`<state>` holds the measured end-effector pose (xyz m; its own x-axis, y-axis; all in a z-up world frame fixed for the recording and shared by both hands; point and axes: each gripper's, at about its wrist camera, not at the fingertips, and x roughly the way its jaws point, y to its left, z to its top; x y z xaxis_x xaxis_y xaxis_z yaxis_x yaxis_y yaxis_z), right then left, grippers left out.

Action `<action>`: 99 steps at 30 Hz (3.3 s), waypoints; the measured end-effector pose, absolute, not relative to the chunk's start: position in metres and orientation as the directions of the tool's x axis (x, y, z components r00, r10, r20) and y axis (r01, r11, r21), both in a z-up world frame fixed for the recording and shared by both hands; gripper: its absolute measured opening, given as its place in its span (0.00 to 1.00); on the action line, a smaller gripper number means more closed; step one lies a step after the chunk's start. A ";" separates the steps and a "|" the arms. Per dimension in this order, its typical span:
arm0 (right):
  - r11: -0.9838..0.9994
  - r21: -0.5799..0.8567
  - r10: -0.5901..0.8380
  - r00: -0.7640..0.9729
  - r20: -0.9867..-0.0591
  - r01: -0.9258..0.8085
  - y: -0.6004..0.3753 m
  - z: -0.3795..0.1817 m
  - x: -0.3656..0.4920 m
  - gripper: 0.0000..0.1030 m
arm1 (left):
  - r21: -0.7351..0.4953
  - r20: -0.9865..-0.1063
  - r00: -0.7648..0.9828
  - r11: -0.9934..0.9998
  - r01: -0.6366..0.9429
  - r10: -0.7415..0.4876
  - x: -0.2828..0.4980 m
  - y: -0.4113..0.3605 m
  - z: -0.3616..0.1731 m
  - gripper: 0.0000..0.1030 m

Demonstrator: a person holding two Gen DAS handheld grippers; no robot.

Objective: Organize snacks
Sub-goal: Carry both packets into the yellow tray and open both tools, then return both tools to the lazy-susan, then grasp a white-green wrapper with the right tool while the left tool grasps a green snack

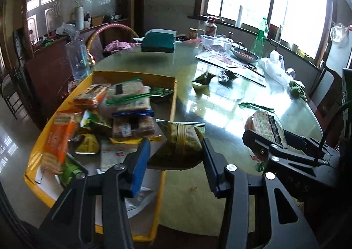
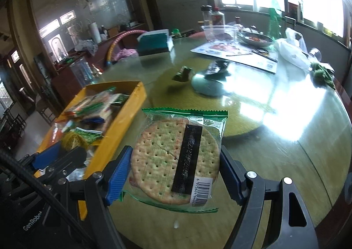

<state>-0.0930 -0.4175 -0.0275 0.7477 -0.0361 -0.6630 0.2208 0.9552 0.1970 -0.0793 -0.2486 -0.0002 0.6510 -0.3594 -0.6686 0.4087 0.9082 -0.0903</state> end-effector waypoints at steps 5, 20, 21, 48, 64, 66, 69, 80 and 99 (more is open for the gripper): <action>0.964 0.235 0.050 0.779 -0.625 0.127 -0.389 -0.015 -0.083 0.74 | -0.132 -0.665 0.662 0.927 0.351 -0.345 -0.073 -0.207 0.004 0.47; 0.953 0.270 0.290 0.673 -0.681 -0.137 -0.287 -0.043 -0.010 0.74 | -0.103 -0.714 0.673 0.980 0.172 -0.193 -0.042 -0.120 -0.029 0.47; 0.953 0.271 0.292 0.668 -0.684 -0.138 -0.285 -0.046 -0.007 0.74 | -0.104 -0.717 0.671 0.981 0.165 -0.189 -0.041 -0.118 -0.032 0.47; 0.936 0.347 0.259 0.780 -0.570 -0.057 -0.375 0.002 -0.033 0.77 | -0.231 -0.632 0.664 0.915 0.330 -0.399 -0.038 -0.191 0.013 0.77; 0.882 0.385 0.058 0.749 -0.661 0.272 -0.552 0.005 0.020 0.65 | -0.133 -0.676 0.594 0.865 0.484 -0.436 -0.019 -0.301 0.016 0.77; 0.873 0.386 0.056 0.725 -0.687 0.298 -0.561 -0.006 0.039 0.63 | -0.132 -0.683 0.591 0.869 0.477 -0.428 -0.016 -0.302 0.015 0.77; 0.859 0.389 0.061 0.687 -0.724 0.334 -0.582 -0.028 0.073 0.60 | -0.116 -0.684 0.597 0.871 0.478 -0.419 -0.014 -0.300 0.016 0.77; 0.826 0.345 0.035 0.570 -0.821 0.446 -0.610 -0.079 0.140 0.26 | -0.083 -0.680 0.609 0.869 0.488 -0.407 0.003 -0.300 0.023 0.77; 0.857 0.363 0.090 0.588 -0.804 0.366 -0.558 -0.087 -0.048 0.13 | 0.176 -0.767 0.565 0.749 0.639 -0.302 0.099 -0.442 -0.032 0.71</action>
<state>-0.0477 -0.5582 -0.0866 0.5885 0.0895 -0.8036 0.3657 0.8569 0.3633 0.0991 -0.4418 -0.0322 0.5654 -0.3022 -0.7675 0.6392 0.7487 0.1761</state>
